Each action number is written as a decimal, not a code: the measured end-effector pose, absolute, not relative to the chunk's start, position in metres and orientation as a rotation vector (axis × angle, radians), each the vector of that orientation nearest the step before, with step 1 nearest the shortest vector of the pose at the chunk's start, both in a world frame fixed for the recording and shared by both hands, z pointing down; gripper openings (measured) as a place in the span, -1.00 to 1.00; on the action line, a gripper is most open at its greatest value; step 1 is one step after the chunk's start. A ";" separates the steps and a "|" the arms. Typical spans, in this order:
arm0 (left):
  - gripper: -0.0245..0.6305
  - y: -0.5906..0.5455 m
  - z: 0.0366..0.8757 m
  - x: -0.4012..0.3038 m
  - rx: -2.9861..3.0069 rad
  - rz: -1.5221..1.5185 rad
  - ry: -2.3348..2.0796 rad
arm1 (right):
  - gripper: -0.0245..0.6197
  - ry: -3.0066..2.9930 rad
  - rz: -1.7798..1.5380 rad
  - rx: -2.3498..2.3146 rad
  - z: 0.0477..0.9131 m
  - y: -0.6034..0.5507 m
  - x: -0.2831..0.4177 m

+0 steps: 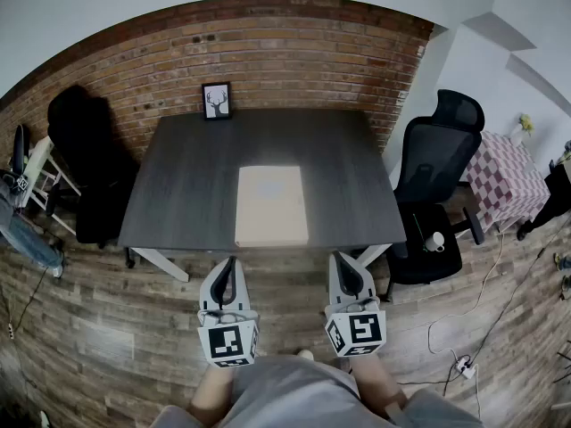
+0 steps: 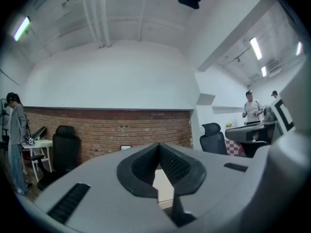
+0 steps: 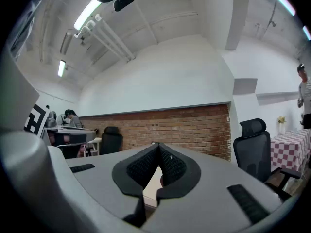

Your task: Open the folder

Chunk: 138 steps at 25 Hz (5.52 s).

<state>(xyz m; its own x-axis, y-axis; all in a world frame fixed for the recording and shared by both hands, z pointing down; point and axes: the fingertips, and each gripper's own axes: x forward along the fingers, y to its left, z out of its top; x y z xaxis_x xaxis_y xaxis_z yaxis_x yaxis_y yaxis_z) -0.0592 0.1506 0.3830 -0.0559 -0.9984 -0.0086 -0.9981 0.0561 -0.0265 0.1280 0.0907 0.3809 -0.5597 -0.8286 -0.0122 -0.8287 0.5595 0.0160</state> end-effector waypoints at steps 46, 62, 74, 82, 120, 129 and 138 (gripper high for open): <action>-0.92 0.144 0.398 0.008 -2.105 -0.120 2.300 | -0.93 2.844 -0.059 -1.388 0.413 0.082 0.181; -0.92 0.012 0.406 -0.024 -2.215 -0.117 2.199 | -0.93 2.829 -0.045 -1.522 0.421 -0.039 0.149; -0.92 -0.079 0.406 -0.107 -2.258 -0.100 2.152 | -0.93 2.824 -0.029 -1.551 0.413 -0.138 0.063; -0.92 -0.111 0.412 -0.133 -2.278 -0.088 2.137 | -0.92 2.865 -0.031 -1.541 0.422 -0.163 0.031; -0.39 -0.146 0.556 -0.042 -2.386 -0.815 1.914 | -0.63 3.217 -0.637 -1.335 0.591 -0.213 0.062; -0.33 -0.144 0.577 -0.032 -2.414 -0.956 1.835 | -0.58 3.313 -0.784 -1.335 0.643 -0.204 0.063; -0.33 -0.134 0.590 -0.030 -2.430 -1.022 1.800 | -0.57 3.350 -0.956 -1.349 0.689 -0.191 0.064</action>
